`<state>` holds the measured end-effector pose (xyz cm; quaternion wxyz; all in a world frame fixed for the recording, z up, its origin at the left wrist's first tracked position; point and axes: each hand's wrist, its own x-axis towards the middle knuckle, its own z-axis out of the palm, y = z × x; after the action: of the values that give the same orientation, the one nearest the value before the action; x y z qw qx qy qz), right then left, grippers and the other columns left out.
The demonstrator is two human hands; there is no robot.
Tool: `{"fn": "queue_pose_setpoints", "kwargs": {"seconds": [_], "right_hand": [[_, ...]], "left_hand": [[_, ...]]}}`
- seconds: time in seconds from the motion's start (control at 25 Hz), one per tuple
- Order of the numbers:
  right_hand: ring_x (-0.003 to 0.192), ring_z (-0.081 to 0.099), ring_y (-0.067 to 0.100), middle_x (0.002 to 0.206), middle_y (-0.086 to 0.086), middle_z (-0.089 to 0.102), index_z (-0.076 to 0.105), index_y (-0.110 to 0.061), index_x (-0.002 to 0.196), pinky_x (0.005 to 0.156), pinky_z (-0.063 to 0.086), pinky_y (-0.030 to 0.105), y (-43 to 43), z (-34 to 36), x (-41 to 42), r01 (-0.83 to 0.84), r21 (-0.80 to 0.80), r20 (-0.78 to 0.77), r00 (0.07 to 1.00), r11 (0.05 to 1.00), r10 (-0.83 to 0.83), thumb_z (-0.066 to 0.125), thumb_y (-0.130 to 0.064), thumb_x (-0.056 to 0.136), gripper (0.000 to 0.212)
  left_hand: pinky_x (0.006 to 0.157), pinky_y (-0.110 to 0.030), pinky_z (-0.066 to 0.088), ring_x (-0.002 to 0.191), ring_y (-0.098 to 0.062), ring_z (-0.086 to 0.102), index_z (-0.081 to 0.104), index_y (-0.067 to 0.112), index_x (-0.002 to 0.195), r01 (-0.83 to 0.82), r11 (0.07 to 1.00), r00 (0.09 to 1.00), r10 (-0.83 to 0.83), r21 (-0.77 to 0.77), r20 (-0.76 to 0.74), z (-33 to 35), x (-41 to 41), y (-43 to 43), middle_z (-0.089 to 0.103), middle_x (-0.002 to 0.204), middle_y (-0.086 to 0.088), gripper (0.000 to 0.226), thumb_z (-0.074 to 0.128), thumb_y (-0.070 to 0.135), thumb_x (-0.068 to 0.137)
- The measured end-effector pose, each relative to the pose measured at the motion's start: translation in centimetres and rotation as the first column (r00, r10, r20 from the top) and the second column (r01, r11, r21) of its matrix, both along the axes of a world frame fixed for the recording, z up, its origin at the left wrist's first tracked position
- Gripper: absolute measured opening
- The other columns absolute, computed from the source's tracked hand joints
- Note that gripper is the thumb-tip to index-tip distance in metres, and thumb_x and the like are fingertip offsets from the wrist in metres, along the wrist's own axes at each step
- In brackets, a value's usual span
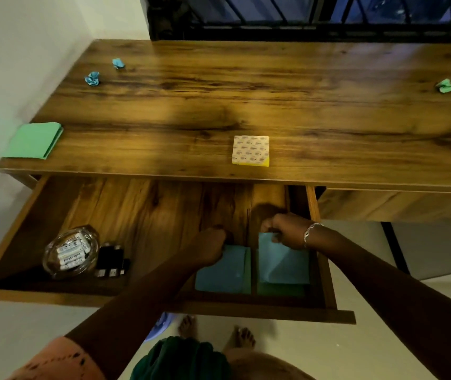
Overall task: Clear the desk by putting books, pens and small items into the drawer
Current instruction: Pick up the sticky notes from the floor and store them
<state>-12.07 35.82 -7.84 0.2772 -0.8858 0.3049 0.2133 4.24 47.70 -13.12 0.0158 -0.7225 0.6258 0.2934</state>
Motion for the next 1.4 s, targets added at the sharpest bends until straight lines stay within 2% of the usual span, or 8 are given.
{"fn": "queue_pose_setpoints", "kwargs": {"seconds": [0.36,0.72,0.88,0.96,1.04,1.12,1.28,1.4], "right_hand": [[0.121,0.047,0.026,0.128,0.01,0.053,0.05,-0.012,0.123,0.099,0.041,0.037,0.7,-5.2,-0.2,0.012,-0.127,-0.096,0.995,0.992,-0.024,0.064,-0.02,0.084,0.042],[0.124,0.045,0.024,0.13,0.011,0.052,0.05,-0.009,0.124,0.1,0.039,0.031,1.9,-4.2,0.1,-0.053,-0.2,-0.107,0.994,0.978,0.031,0.056,-0.019,0.09,0.036],[0.112,0.053,0.026,0.121,0.007,0.054,0.052,-0.013,0.118,0.088,0.047,0.034,2.5,-2.7,1.4,-0.058,-0.404,0.096,0.99,0.913,0.106,0.047,-0.018,0.094,0.026],[0.087,0.065,0.026,0.099,0.006,0.064,0.062,-0.014,0.098,0.066,0.052,0.027,2.8,-1.4,2.5,-0.013,-0.523,0.294,0.936,0.852,0.195,0.07,-0.019,0.076,0.024],[0.061,0.066,0.02,0.074,0.002,0.068,0.067,-0.017,0.074,0.047,0.049,0.019,2.9,-0.4,4.4,-0.011,-0.621,0.367,0.879,0.784,0.303,0.088,-0.022,0.048,0.033],[0.052,0.062,0.017,0.065,-0.001,0.063,0.063,-0.02,0.062,0.043,0.046,0.021,2.9,0.6,6.8,0.024,-0.635,0.439,0.833,0.772,0.335,0.082,-0.026,0.053,0.022],[0.049,0.061,0.02,0.064,0.001,0.063,0.061,-0.019,0.059,0.039,0.045,0.029,2.1,1.7,11.7,0.095,-0.625,0.518,0.793,0.774,0.322,0.084,-0.011,0.051,0.026],[0.054,0.064,0.033,0.068,0.012,0.065,0.067,-0.009,0.065,0.044,0.05,0.034,0.9,2.6,13.8,0.186,-0.624,0.535,0.81,0.759,0.241,0.071,-0.009,0.056,0.009]], "left_hand": [[0.095,-0.033,0.04,0.123,-0.027,0.046,0.052,0.006,0.123,0.015,0.995,0.993,-0.003,-0.1,0.12,-0.1,-0.9,0.1,0.048,0.133,-0.011,0.032,0.048,0.01,0.091],[0.109,-0.041,0.028,0.137,-0.031,0.026,0.029,0.01,0.142,0.101,0.995,0.961,-0.096,-0.007,0.26,0.5,-0.9,0.7,0.025,0.15,-0.013,0.056,0.052,0.022,0.092],[0.103,-0.039,0.031,0.135,-0.028,0.027,0.033,0.014,0.14,0.09,0.985,0.928,-0.028,-0.149,0.372,2.4,2.0,2.5,0.031,0.145,-0.01,0.054,0.049,0.033,0.091],[0.097,-0.037,0.038,0.128,-0.029,0.037,0.042,0.014,0.134,0.079,0.957,0.911,0.045,-0.281,0.411,3.9,4.7,3.4,0.042,0.137,-0.012,0.056,0.056,0.038,0.086],[0.077,-0.03,0.051,0.105,-0.026,0.056,0.055,0.016,0.115,0.126,0.883,0.873,0.118,-0.452,0.474,5.2,8.7,4.7,0.063,0.109,-0.01,0.05,0.063,0.043,0.073],[0.067,-0.027,0.052,0.089,-0.022,0.06,0.049,0.021,0.104,0.112,0.831,0.872,0.181,-0.545,0.455,6.6,12.9,6.2,0.067,0.093,-0.004,0.039,0.051,0.044,0.074],[0.076,-0.033,0.053,0.096,-0.022,0.053,0.055,0.015,0.108,-0.033,0.809,0.841,0.339,-0.586,0.421,9.6,20.1,8.3,0.065,0.102,-0.009,0.051,0.043,0.055,0.079],[0.104,-0.044,0.038,0.125,-0.035,0.045,0.048,0.008,0.131,-0.187,0.876,0.83,0.383,-0.444,0.406,11.5,25.6,9.3,0.05,0.133,-0.019,0.1,0.023,0.082,0.069]]}}
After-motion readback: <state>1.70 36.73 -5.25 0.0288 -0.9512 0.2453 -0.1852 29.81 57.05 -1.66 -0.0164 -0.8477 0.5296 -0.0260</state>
